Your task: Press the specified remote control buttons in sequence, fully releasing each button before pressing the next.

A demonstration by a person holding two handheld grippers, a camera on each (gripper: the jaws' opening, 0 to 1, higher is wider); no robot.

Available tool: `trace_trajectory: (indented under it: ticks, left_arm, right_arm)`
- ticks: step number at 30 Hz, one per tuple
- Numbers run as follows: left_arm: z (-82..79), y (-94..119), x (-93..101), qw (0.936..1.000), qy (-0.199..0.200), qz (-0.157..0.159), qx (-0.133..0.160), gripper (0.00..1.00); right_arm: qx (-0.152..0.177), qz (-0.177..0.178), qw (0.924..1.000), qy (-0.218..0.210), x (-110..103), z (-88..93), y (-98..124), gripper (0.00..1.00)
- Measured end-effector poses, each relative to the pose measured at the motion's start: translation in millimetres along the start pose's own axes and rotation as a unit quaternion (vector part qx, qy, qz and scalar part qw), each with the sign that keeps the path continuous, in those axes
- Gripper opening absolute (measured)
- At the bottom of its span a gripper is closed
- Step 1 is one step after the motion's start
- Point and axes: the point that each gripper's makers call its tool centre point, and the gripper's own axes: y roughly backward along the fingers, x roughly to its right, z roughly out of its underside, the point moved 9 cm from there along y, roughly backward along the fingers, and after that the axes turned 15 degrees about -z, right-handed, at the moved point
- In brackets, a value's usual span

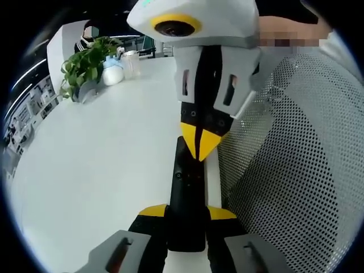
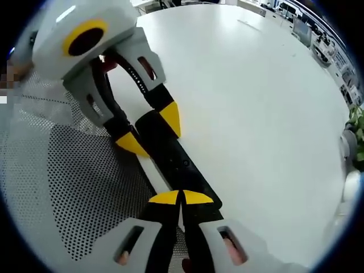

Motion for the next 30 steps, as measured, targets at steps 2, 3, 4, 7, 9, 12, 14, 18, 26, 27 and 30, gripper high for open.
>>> trace_trajectory:
  ticks: [2, 3, 4, 7, 9, 12, 14, 18, 26, 27, 30]
  left_arm:
    - [0.4, -0.1, 0.0, 1.0000, 0.007, 0.002, 0.000, 0.25]
    - [0.9, -0.3, -0.5, 1.0000, 0.009, 0.002, 0.001, 0.25]
    - [0.6, -0.3, -0.7, 1.0000, 0.009, 0.002, 0.001, 0.25]
    - [0.6, -0.4, -0.6, 1.0000, 0.008, 0.002, 0.001, 0.25]
    - [0.5, -0.2, -0.5, 1.0000, 0.007, 0.002, 0.001, 0.25]
    - [0.1, -0.1, -0.3, 1.0000, 0.005, 0.002, 0.000, 0.25]
    - [0.1, -0.1, -0.2, 1.0000, 0.005, 0.001, 0.000, 0.25]
    - [0.2, -0.4, 0.1, 1.0000, 0.003, 0.000, 0.001, 0.25]
    - [0.0, -0.5, 0.3, 1.0000, -0.005, -0.001, 0.003, 0.25]
    - [0.2, -0.5, 0.2, 1.0000, -0.003, 0.000, 0.002, 0.25]
    - [0.1, -1.0, -0.5, 1.0000, -0.005, 0.000, 0.003, 0.25]
  right_arm:
    - [-0.001, -0.005, 1.0000, -0.005, -0.8, 0.5, -1.0, 0.00]
    - [-0.001, -0.002, 1.0000, -0.002, -1.5, 0.0, -0.5, 0.00]
    - [-0.005, 0.001, 1.0000, 0.002, -2.7, -0.8, -0.8, 0.00]
    - [-0.029, 0.014, 0.9989, 0.034, -5.1, -3.8, -2.0, 0.00]
    - [-0.033, 0.017, 0.9988, 0.033, -7.0, -5.0, -3.2, 0.00]
    - [-0.032, 0.017, 0.9990, 0.025, -5.4, -4.7, -2.2, 0.00]
    - [-0.032, 0.017, 0.9991, 0.020, -5.2, -4.8, -2.0, 0.00]
    - [-0.032, 0.017, 0.9992, 0.018, -5.5, -5.0, -1.7, 0.00]
    - [-0.021, 0.009, 0.9997, 0.000, -2.7, -3.7, -1.2, 0.00]
    - [-0.020, 0.007, 0.9998, -0.003, -2.6, -3.6, -1.2, 0.00]
    - [-0.019, 0.006, 0.9998, -0.005, -2.7, -3.5, -1.4, 0.00]
